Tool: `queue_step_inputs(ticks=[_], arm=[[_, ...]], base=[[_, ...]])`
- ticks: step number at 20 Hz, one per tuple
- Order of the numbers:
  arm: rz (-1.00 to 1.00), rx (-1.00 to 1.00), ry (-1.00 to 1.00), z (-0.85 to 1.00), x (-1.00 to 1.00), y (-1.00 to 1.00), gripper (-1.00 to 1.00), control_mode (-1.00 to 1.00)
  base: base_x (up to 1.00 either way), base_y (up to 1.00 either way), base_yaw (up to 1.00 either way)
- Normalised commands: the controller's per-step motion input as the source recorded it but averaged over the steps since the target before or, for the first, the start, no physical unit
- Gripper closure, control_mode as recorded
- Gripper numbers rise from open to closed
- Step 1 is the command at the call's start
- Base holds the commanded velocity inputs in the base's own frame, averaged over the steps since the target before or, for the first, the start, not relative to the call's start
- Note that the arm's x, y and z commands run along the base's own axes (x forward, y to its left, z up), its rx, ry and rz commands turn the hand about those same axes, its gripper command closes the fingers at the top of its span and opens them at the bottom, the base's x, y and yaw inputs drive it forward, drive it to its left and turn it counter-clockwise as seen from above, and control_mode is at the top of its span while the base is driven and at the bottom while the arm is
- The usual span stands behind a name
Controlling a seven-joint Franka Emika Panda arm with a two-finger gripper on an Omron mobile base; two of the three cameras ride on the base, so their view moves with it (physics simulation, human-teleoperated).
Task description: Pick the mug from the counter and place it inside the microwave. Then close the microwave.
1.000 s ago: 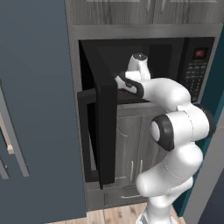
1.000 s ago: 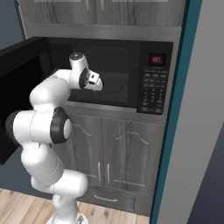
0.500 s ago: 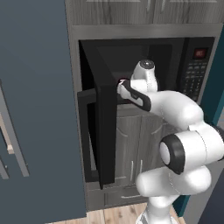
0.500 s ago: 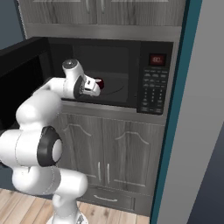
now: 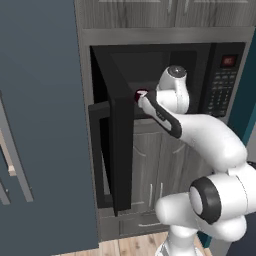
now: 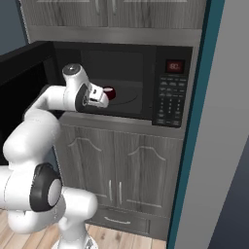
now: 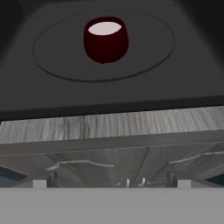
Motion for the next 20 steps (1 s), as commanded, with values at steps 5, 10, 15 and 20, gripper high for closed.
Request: queue_step_inputs(ticks=[5, 10, 15, 20], arm=[[0.00, 0.00, 0.00, 0.00, -0.48, 0.00, -1.00, -1.00], [0.00, 0.00, -0.12, 0.00, -0.32, 0.00, -1.00, -1.00], [0.01, 0.00, -0.11, 0.00, -0.29, 0.00, -1.00, -1.00], [0.03, 0.00, -0.08, 0.00, -0.49, 0.00, -1.00, -1.00]], base=[[0.00, 0.00, 0.00], [0.00, 0.00, 0.00], [0.00, 0.00, 0.00], [0.00, 0.00, 0.00]])
